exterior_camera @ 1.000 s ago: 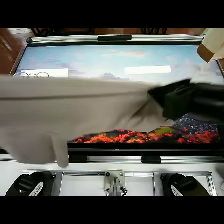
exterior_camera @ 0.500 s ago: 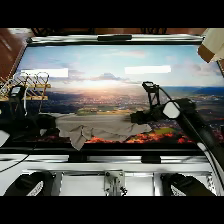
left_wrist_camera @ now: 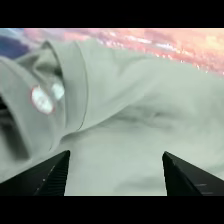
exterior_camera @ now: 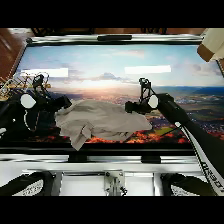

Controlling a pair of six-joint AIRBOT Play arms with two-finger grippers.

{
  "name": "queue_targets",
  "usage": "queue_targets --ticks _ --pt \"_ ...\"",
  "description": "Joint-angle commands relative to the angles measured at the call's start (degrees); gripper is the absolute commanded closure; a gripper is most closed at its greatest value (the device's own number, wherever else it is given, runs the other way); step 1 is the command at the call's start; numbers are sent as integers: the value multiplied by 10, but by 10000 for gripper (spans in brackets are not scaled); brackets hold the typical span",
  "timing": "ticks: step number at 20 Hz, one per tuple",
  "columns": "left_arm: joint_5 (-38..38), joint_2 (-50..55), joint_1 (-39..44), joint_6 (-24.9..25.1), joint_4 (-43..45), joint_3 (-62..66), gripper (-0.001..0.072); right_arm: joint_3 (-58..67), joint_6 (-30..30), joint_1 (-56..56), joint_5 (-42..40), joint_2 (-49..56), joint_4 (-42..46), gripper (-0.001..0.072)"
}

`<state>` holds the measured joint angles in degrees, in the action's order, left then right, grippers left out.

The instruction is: Fold the shirts.

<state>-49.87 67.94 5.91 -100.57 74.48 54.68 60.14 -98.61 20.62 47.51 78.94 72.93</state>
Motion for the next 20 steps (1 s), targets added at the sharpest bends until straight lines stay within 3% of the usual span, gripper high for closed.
queue_targets --ticks 1,3,5,10,15,17,19,20 --pt "-201 17 -42 103 -24 67 -13 56 46 -29 164 -35 44 185" --pt "-303 -19 -70 145 -44 45 -13 62 74 -63 259 -79 92 185" --pt "-312 -75 -78 149 -75 -49 -13 58 94 -113 326 -103 102 185" --pt "-193 -153 -77 162 -217 -308 -13 22 104 -217 356 -119 48 185" --pt "-45 -134 -71 175 -293 -368 -10 19 96 -219 341 -118 37 185" --pt "1 -119 -51 175 -320 -367 63 9 87 -217 344 -115 27 52" --pt "41 -103 -22 176 -343 -365 184 -30 84 -207 330 -115 23 52" --pt "54 -99 -12 176 -346 -364 308 -58 79 -199 309 -115 23 52"
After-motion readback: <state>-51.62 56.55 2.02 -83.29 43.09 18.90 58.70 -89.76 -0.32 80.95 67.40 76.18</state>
